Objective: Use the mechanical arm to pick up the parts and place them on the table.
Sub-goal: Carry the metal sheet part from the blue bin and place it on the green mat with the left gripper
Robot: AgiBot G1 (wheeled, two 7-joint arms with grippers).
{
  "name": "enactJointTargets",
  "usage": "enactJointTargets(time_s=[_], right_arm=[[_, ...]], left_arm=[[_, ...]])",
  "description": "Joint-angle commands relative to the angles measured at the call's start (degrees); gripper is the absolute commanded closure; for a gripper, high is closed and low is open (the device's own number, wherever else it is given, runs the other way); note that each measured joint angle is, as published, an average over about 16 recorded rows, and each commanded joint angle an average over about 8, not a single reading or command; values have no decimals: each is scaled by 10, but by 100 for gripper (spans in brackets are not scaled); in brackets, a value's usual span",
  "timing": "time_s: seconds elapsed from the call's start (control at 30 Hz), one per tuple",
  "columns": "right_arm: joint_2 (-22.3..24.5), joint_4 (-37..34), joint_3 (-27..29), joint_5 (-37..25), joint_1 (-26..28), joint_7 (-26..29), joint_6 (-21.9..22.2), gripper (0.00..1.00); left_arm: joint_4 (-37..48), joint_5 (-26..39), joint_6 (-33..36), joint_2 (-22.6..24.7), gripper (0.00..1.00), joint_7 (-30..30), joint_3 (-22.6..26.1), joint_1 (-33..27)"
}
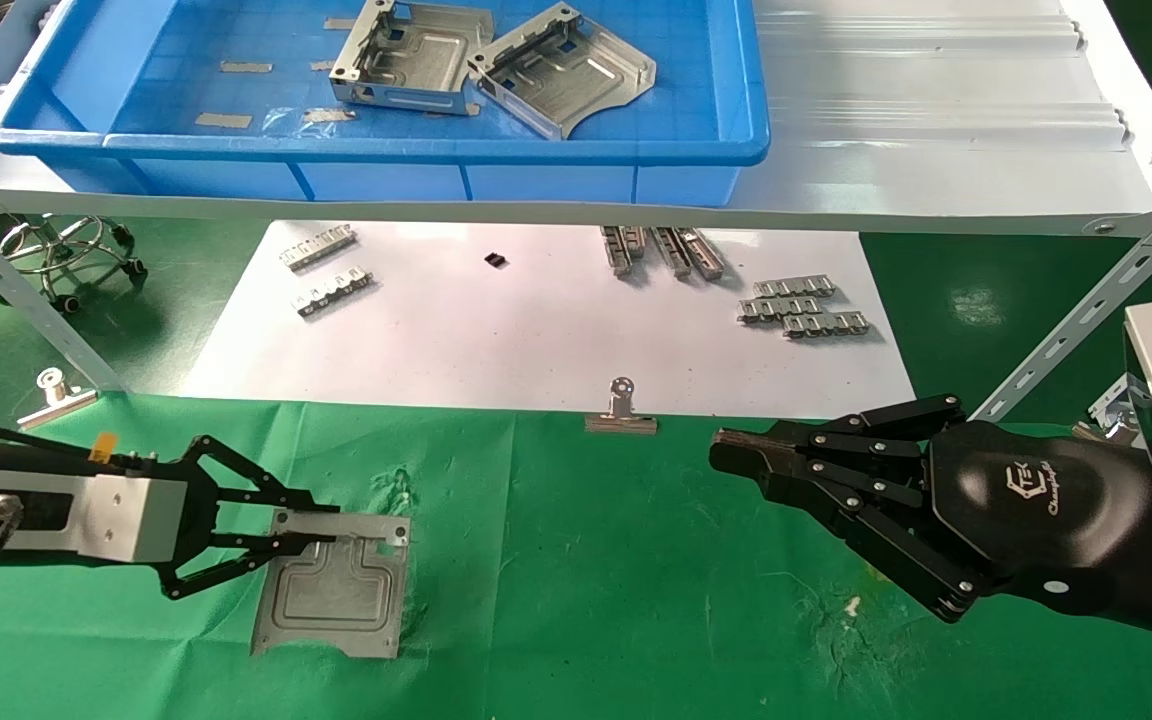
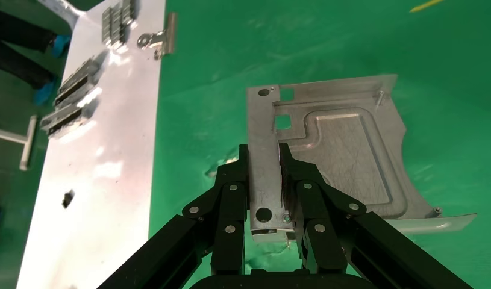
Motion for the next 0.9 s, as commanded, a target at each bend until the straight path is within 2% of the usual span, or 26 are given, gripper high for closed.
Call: enactJointTargets(time_s=[0.03,0.23,0.3,0.5,0.57,0.9], right_arm=[[0,0,0,0,0,0,0,100],[0,0,0,0,0,0,0,100],[0,0,0,0,0,0,0,100],[0,0,0,0,0,0,0,100],[0,0,0,0,0,0,0,100],[0,0,0,0,0,0,0,100]], left_arm=[[26,3,-2,11,100,16,2,-4],[83,9,-9,37,100,50,7,-6],[99,12,-13,44,92,59,8,-8],[136,20,-21,60,18,86,13,-14],[146,21,-23,64,1,93,13,-15],[181,20,-20,77,0,118,12,-22]])
